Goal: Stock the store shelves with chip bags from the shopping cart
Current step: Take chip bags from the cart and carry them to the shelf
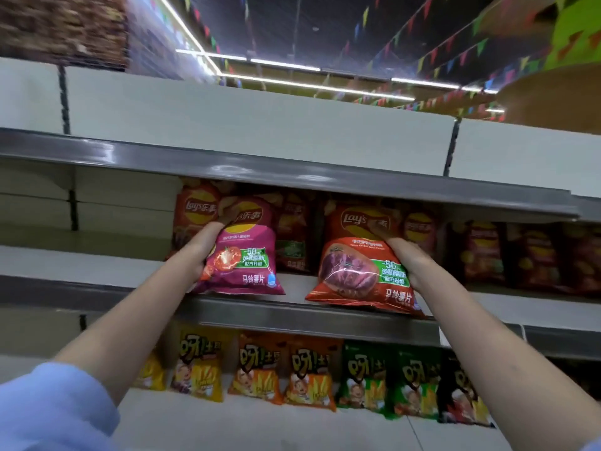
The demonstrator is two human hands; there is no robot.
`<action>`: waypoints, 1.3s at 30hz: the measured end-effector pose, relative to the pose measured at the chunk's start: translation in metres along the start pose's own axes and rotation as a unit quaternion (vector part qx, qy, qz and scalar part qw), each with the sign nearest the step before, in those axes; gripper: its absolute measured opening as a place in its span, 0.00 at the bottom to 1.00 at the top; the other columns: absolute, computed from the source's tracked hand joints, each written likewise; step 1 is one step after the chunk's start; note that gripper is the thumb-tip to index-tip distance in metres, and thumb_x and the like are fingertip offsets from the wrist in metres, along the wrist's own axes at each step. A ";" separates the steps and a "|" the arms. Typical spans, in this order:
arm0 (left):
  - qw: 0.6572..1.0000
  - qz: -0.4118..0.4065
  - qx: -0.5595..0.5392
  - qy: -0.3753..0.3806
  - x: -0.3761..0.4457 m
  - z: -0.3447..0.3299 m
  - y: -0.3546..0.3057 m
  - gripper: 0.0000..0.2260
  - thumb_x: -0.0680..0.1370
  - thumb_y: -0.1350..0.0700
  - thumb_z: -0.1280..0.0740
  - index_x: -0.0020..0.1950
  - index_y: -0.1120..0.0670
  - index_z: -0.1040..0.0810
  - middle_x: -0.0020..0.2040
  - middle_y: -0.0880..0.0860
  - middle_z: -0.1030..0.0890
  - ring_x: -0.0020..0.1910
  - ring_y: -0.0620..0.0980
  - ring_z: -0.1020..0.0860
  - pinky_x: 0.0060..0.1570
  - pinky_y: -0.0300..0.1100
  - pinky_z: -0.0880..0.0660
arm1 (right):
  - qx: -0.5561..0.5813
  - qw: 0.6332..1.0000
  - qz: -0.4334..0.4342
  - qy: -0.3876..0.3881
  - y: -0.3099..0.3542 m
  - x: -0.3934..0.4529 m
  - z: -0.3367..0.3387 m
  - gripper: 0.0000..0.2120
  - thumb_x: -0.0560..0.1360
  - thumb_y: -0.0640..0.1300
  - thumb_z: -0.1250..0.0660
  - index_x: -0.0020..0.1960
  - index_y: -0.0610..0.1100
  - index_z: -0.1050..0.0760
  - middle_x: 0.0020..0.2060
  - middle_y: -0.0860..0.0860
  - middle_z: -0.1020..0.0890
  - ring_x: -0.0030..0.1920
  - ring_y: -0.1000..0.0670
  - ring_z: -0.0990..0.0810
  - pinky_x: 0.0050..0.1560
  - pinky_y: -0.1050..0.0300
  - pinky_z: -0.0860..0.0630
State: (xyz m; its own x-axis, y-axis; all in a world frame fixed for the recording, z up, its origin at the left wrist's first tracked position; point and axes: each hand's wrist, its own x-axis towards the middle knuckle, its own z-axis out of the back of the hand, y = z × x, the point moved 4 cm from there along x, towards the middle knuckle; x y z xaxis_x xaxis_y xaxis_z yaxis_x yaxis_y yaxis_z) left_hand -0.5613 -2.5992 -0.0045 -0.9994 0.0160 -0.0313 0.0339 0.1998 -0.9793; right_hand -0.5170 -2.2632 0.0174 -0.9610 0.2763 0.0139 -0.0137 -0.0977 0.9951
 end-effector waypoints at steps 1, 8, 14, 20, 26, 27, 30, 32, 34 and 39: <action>1.000 -0.002 -0.003 -0.013 -0.003 0.005 0.000 0.14 0.79 0.44 0.38 0.46 0.55 0.26 0.26 0.53 0.19 0.23 0.50 0.20 0.25 0.43 0.21 | 0.010 1.000 0.003 0.018 0.001 0.003 -0.006 0.33 0.61 0.62 0.24 0.58 0.44 0.28 0.42 0.43 0.16 0.37 0.43 0.17 0.43 0.49 0.20; 0.999 -0.017 0.001 -0.046 -0.016 0.026 -0.012 0.15 0.80 0.45 0.40 0.47 0.57 0.28 0.25 0.53 0.20 0.22 0.50 0.21 0.22 0.43 0.22 | 0.078 0.991 0.010 0.112 0.000 0.019 -0.054 0.28 0.64 0.59 0.24 0.58 0.49 0.29 0.45 0.43 0.16 0.41 0.43 0.16 0.43 0.50 0.20; 0.998 -0.004 0.029 -0.048 -0.006 0.032 -0.014 0.15 0.80 0.45 0.40 0.45 0.56 0.28 0.25 0.53 0.20 0.22 0.50 0.20 0.24 0.42 0.21 | 0.072 0.989 0.075 0.103 0.012 0.026 -0.115 0.43 0.57 0.67 0.23 0.67 0.50 0.30 0.57 0.46 0.18 0.51 0.43 0.17 0.57 0.44 0.23; 0.999 -0.015 0.023 -0.023 0.008 0.027 -0.017 0.16 0.75 0.42 0.33 0.49 0.55 0.24 0.33 0.53 0.18 0.30 0.51 0.19 0.40 0.46 0.20 | 0.020 0.991 0.099 0.084 0.004 0.058 -0.149 0.38 0.68 0.63 0.27 0.71 0.51 0.35 0.63 0.48 0.24 0.59 0.44 0.23 0.64 0.45 0.28; 0.998 -0.032 0.048 -0.007 0.011 0.024 -0.017 0.26 0.72 0.40 0.30 0.62 0.57 0.25 0.49 0.57 0.17 0.43 0.56 0.18 0.57 0.56 0.23 | -0.054 0.995 0.066 0.042 -0.001 0.045 -0.161 0.37 0.75 0.62 0.34 0.76 0.47 0.43 0.72 0.45 0.33 0.68 0.41 0.30 0.70 0.45 0.33; 0.998 -0.036 0.057 -0.005 0.010 0.023 -0.017 0.24 0.73 0.41 0.30 0.60 0.57 0.24 0.47 0.56 0.16 0.42 0.56 0.18 0.55 0.54 0.22 | -0.058 0.996 0.067 0.022 0.002 0.040 -0.160 0.40 0.74 0.63 0.34 0.77 0.46 0.46 0.74 0.45 0.36 0.70 0.41 0.33 0.71 0.46 0.35; 0.996 -0.053 0.067 0.007 0.002 0.016 -0.018 0.19 0.72 0.42 0.29 0.53 0.55 0.24 0.40 0.54 0.16 0.39 0.53 0.17 0.49 0.49 0.20 | -0.047 0.992 0.113 -0.019 0.011 0.023 -0.147 0.48 0.68 0.66 0.31 0.78 0.47 0.48 0.76 0.46 0.41 0.74 0.41 0.41 0.74 0.44 0.41; 0.996 -0.060 0.061 0.013 -0.005 0.012 -0.017 0.21 0.73 0.43 0.29 0.57 0.56 0.25 0.42 0.54 0.15 0.40 0.53 0.17 0.49 0.50 0.20 | -0.021 0.993 0.115 -0.010 0.010 0.008 -0.138 0.51 0.62 0.70 0.32 0.77 0.49 0.44 0.75 0.48 0.36 0.72 0.42 0.36 0.73 0.43 0.39; 0.996 -0.064 0.064 0.018 -0.012 0.006 -0.017 0.26 0.73 0.43 0.29 0.63 0.57 0.27 0.46 0.56 0.16 0.42 0.54 0.16 0.44 0.48 0.19 | -0.003 0.994 0.108 -0.018 0.009 -0.003 -0.127 0.46 0.64 0.70 0.31 0.74 0.49 0.38 0.71 0.48 0.30 0.69 0.42 0.32 0.71 0.43 0.36; 0.996 -0.065 0.053 0.016 -0.036 -0.012 -0.013 0.33 0.70 0.41 0.28 0.68 0.56 0.31 0.52 0.57 0.17 0.43 0.53 0.16 0.35 0.44 0.20 | 0.008 0.990 0.138 0.018 0.015 -0.033 -0.111 0.32 0.74 0.61 0.33 0.70 0.43 0.32 0.66 0.47 0.26 0.62 0.44 0.26 0.64 0.49 0.30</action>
State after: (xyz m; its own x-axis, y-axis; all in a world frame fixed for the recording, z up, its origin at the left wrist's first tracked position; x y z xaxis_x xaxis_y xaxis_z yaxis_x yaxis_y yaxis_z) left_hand -0.5261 -2.5907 0.0119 -0.9943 0.0290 0.1027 -0.0994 0.0983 -0.9902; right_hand -0.5164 -2.3801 0.0206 -0.9367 0.2062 0.2830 0.2558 -0.1487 0.9552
